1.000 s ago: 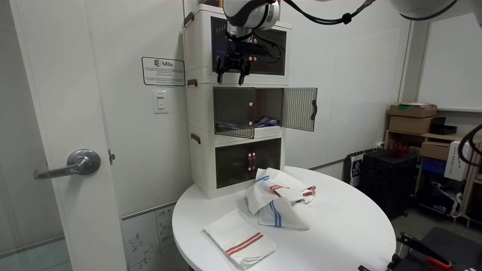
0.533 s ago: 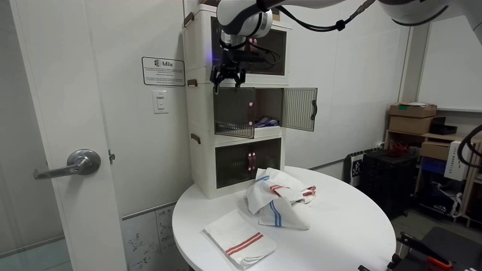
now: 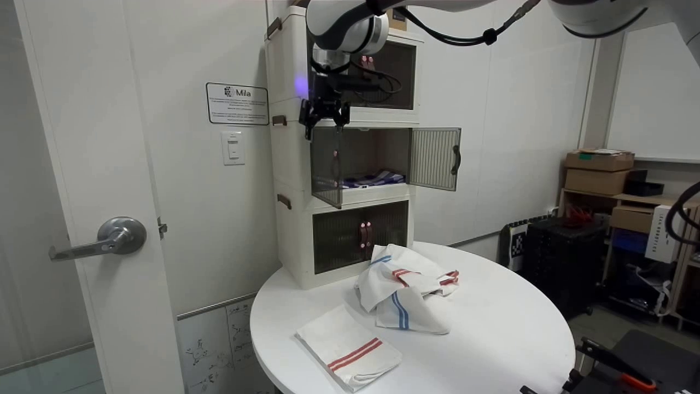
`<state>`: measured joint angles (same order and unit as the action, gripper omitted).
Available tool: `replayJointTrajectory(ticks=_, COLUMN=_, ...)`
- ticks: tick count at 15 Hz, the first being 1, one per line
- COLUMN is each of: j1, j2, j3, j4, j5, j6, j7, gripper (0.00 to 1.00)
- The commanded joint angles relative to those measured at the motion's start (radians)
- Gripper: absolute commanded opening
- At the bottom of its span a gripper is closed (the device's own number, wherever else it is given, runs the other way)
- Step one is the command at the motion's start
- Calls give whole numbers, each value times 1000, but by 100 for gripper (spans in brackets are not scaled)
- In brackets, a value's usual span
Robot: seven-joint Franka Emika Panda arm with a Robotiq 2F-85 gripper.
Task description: Open the left door on the second cabinet
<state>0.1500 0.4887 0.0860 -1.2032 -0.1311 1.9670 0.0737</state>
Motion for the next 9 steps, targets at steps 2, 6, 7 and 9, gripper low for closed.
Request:
replayJointTrajectory(ticks=2, j1=-19, j2=-30, j3=-1, j4=-45, j5=-7, j6=7, j7=-68, gripper=100)
replayJointTrajectory(ticks=6, j1=-37, j2=-47, j3=-6, j4=-75, j5=-6, j6=25, j7=-91, gripper=100)
replayJointTrajectory(ticks=7, j1=-41, j2=-51, j3=-7, j4=-81, j5=-5, j6=30, j7=-95, gripper=100)
replayJointTrajectory(ticks=9, j1=-49, j2=-58, j3=-7, j4=-91, j5=-4, j6=36, j7=-101, gripper=100)
